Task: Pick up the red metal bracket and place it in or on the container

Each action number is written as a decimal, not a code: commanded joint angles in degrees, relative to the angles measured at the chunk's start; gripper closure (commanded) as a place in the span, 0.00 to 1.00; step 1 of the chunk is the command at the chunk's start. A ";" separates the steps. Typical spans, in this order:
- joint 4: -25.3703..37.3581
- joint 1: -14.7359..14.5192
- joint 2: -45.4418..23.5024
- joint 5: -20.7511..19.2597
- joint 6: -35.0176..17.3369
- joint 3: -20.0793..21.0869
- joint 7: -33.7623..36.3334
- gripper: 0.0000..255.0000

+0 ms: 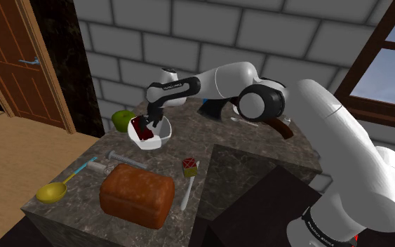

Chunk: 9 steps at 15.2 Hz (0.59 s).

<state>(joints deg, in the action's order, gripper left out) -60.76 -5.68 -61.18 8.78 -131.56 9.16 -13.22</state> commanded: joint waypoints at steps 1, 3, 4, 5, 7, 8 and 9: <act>1.59 -0.33 -1.77 -0.06 -0.25 -0.03 0.11 0.00; 2.04 -0.43 -2.25 -0.09 -0.29 -0.05 0.14 0.00; 2.05 -0.43 -2.25 -0.09 -0.29 -0.05 0.14 0.00; 2.05 -0.43 -2.25 -0.09 -0.29 -0.05 0.14 0.00; 2.06 -0.43 -2.25 -0.09 -0.29 -0.05 0.14 0.00; 2.06 -0.43 -2.25 -0.09 -0.29 -0.05 0.14 0.00; 2.04 -0.43 -2.25 -0.09 -0.29 -0.05 0.14 0.00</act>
<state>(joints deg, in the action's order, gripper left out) -58.71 -6.11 -63.42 8.69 -131.84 9.11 -13.08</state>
